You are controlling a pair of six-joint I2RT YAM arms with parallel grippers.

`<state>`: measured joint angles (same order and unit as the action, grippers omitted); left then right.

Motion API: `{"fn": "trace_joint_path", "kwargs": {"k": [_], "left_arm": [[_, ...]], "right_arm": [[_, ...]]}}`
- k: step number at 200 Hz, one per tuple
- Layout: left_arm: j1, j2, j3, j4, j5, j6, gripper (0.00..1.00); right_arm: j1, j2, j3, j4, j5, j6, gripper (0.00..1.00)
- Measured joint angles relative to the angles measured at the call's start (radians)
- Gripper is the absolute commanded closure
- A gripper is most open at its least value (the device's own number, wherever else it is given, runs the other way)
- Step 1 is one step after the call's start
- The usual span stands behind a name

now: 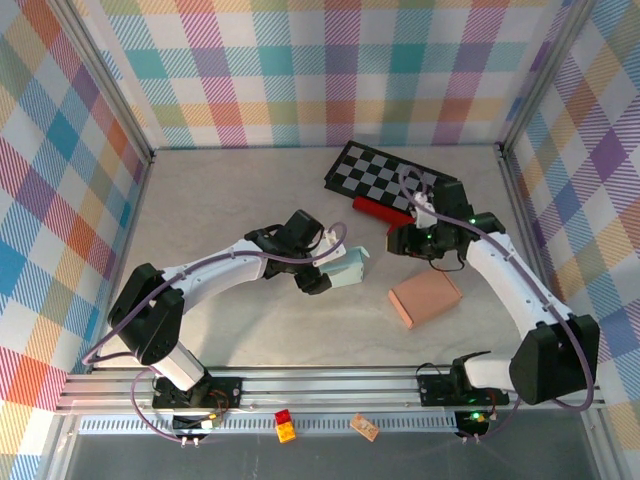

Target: Fold the paper box

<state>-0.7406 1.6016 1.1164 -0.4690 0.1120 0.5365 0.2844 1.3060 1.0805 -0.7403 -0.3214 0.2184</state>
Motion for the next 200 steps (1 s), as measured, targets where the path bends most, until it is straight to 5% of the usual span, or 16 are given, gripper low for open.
{"fn": "trace_joint_path", "kwargs": {"k": [74,200], "left_arm": [[0.005,0.000,0.009,-0.014,0.004,-0.006,0.25],[0.005,0.000,0.014,-0.028,0.011,-0.017,0.26]], "right_arm": [[0.145,0.158,0.072,0.030,0.053,-0.329,0.51],[0.200,0.219,0.111,0.024,0.092,-0.385,0.74]]}}
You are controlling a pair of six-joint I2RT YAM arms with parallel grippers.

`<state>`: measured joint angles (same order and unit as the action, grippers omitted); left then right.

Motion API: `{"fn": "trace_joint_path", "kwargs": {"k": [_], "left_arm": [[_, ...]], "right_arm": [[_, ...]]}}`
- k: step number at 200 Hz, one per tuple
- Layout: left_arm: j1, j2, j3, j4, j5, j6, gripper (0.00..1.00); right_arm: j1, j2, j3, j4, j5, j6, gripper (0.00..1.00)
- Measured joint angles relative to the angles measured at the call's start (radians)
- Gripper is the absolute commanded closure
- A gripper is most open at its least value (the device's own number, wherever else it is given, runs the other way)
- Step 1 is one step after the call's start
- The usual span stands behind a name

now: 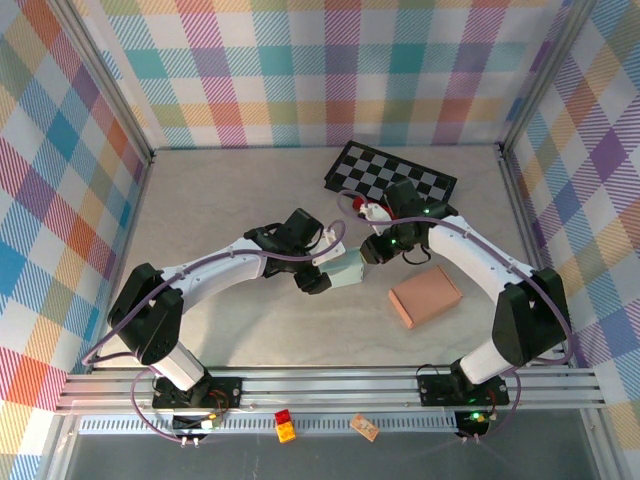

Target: Fold the paper box

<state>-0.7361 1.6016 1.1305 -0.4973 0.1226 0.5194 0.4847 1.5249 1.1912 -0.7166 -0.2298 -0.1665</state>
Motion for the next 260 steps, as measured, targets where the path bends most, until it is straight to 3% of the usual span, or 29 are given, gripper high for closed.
{"fn": "trace_joint_path", "kwargs": {"k": [166,260], "left_arm": [[0.002,0.009,0.011,-0.001,0.000,-0.011,0.34],[0.002,0.019,0.015,0.000,0.000,-0.037,0.40]], "right_arm": [[0.065,0.027,0.061,-0.042,0.131,0.008,0.99],[0.112,0.036,0.089,-0.077,0.224,0.241,1.00]]}}
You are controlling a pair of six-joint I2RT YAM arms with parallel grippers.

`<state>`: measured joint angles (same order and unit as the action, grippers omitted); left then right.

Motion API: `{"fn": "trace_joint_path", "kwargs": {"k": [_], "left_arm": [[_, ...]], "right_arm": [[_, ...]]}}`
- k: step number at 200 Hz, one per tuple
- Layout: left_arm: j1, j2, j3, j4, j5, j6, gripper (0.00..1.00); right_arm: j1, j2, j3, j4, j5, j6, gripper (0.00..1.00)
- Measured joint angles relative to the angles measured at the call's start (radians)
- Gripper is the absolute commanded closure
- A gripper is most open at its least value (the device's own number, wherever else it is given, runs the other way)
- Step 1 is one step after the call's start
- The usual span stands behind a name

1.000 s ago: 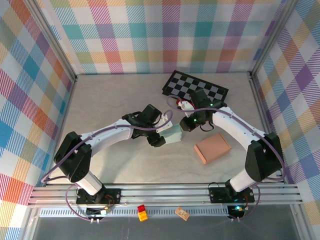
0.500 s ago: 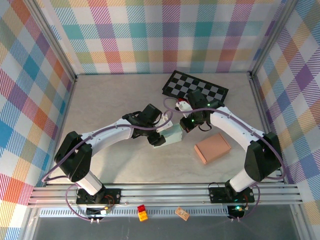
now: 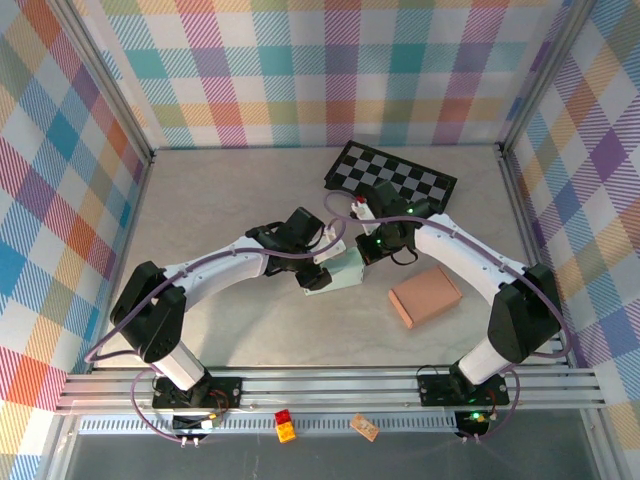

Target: Fold the paper box

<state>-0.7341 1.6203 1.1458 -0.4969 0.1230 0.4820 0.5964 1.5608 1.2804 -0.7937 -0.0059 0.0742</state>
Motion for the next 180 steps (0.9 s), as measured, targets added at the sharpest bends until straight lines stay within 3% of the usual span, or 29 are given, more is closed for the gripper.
{"fn": "trace_joint_path", "kwargs": {"k": [98,180], "left_arm": [[0.000,0.006,0.000,0.002,-0.002,-0.046,0.41],[0.000,0.008,0.000,0.001,-0.001,-0.052,0.43]], "right_arm": [[0.050,0.003,0.002,0.009,0.094,0.227,1.00],[0.059,0.007,0.010,-0.003,0.103,0.315,1.00]]}}
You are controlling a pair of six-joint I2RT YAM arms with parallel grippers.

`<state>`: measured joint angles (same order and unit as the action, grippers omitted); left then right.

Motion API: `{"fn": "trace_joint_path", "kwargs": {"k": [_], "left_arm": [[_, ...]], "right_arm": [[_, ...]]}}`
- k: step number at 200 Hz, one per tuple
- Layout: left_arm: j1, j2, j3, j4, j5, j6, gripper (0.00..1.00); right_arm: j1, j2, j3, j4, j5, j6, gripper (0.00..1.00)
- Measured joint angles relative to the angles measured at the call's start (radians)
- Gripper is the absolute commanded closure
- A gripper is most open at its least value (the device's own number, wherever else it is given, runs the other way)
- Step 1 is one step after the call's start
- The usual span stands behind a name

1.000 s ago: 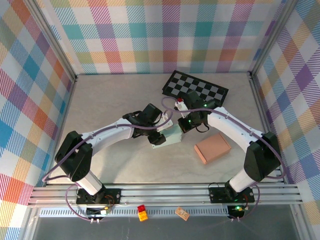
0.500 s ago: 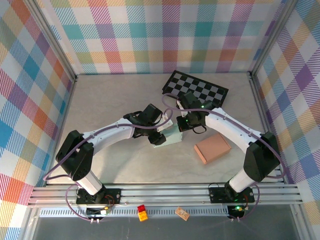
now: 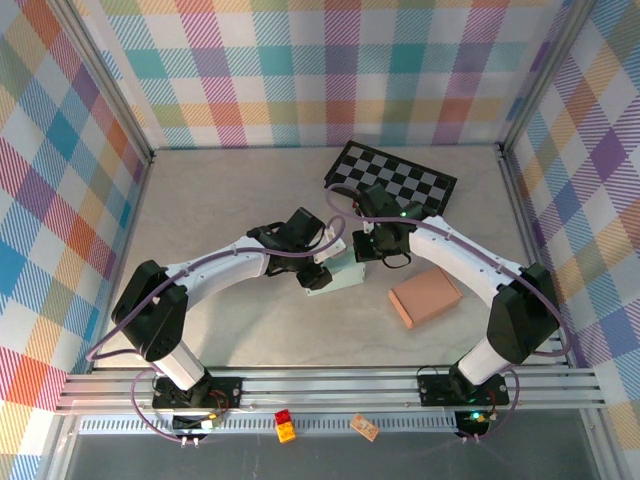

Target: Fold the paper box

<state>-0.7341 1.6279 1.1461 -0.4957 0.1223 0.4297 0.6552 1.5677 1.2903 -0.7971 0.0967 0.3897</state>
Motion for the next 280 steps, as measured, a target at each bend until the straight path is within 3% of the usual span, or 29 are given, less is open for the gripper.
{"fn": "trace_joint_path", "kwargs": {"k": [105,172,220,280], "left_arm": [[0.000,-0.006,0.003,0.002,0.000,-0.049,0.38],[0.000,-0.138,-0.045,0.004,-0.001,-0.125,0.38],[0.016,-0.281,-0.035,-0.088,-0.018,-0.320,0.49],[0.077,-0.318,-0.014,-0.290,-0.005,-0.578,0.52]], "right_arm": [[0.021,-0.005,-0.036,0.049,0.061,0.014,1.00],[0.043,-0.016,-0.054,0.063,0.106,0.018,1.00],[0.045,-0.011,-0.037,0.033,0.110,0.026,1.00],[0.045,0.024,0.015,-0.018,0.109,0.045,1.00]]}}
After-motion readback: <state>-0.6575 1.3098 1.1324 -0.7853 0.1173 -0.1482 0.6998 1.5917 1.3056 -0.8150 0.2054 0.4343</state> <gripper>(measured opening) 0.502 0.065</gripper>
